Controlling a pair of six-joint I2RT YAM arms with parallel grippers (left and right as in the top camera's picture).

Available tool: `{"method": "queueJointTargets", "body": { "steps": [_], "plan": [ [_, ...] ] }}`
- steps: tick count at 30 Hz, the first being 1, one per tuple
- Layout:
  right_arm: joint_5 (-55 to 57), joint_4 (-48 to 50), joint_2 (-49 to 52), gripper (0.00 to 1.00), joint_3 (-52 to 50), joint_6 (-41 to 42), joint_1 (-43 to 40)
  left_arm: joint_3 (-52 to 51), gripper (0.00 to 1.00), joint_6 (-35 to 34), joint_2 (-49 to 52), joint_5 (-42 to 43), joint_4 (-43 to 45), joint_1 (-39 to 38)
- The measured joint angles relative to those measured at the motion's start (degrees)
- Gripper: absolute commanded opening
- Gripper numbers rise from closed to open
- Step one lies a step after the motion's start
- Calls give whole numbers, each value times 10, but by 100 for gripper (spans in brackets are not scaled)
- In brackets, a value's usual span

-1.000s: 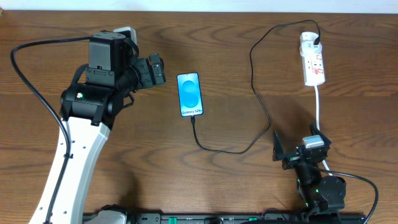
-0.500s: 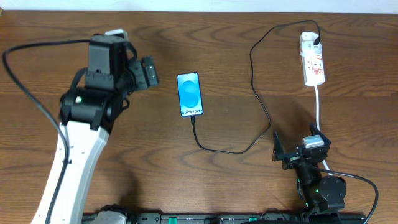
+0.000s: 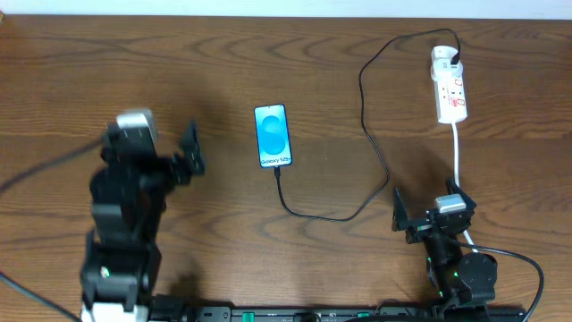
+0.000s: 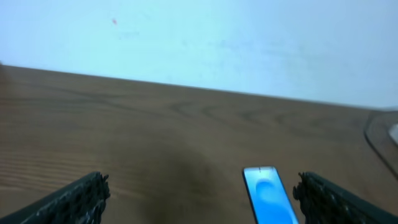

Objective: Plug charger to phone and switch on socket

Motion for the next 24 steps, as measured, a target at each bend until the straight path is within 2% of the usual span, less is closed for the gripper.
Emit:
{"method": "queueJointTargets", "body": {
  "steps": [10,17,24],
  "plan": [
    [0,0,0,99,0,0,0,-240,98,73,-222,34,69,13],
    [0,0,0,99,0,0,0,-325,99,109,-327,31,72,18],
    [0,0,0,99,0,0,0,-363,99,115,-379,15,68,18]
  ]
}}
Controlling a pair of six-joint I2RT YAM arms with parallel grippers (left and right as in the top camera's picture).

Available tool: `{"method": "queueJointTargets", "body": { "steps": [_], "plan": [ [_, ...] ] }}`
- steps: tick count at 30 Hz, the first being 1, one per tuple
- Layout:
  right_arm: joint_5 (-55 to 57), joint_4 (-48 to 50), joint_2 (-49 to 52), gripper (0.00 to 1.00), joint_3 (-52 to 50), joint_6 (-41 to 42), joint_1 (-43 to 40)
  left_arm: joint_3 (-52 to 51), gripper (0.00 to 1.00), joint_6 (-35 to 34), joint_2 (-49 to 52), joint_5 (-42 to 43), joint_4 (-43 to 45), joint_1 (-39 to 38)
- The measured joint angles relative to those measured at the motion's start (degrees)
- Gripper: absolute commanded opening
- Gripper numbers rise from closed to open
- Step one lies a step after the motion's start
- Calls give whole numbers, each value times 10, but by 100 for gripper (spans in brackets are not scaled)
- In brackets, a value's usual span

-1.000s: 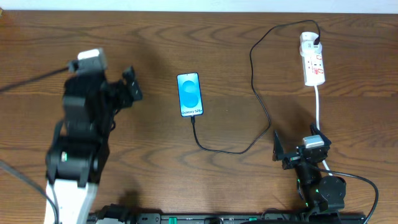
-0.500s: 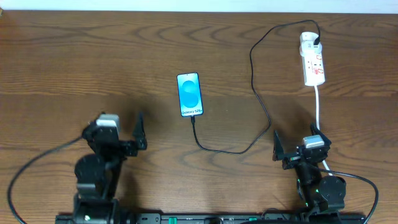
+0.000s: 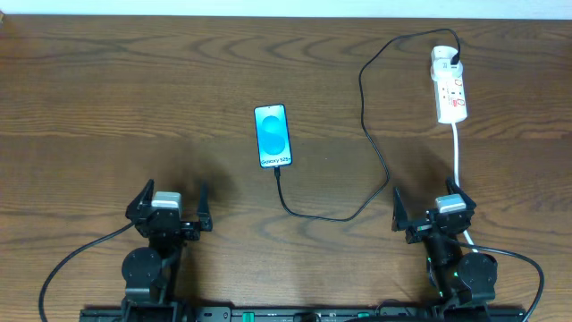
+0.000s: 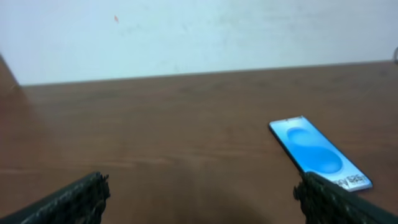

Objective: Plug charger to phone and switch on socket

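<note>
The phone (image 3: 273,136) lies screen-up mid-table with its blue display lit; it also shows at the right of the left wrist view as the phone (image 4: 319,152). A black charger cable (image 3: 364,107) runs from the phone's near end, loops right and up to a plug in the white socket strip (image 3: 449,85) at the far right. My left gripper (image 3: 171,206) sits low near the front edge, left of the phone, open with nothing between its fingers (image 4: 74,198). My right gripper (image 3: 427,213) rests near the front right, jaws apart and empty.
The white lead of the socket strip (image 3: 458,156) runs down toward the right arm. A pale wall (image 4: 186,31) stands behind the table's far edge. Bare brown wood (image 3: 134,98) lies left of the phone.
My left arm has gone from an extended pose left of the phone back to a folded pose near the front edge. Its gripper stays open. Phone, cable and right arm are unchanged.
</note>
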Motion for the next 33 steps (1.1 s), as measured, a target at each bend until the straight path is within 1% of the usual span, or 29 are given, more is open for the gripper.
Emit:
{"method": "queueJointTargets", "body": {
  "steps": [5,33],
  "plan": [
    [0,0,0,99,0,0,0,0,99,3,-13,-7,-1,0],
    [0,0,0,99,0,0,0,0,98,10,-12,-12,-2,0]
  ]
}}
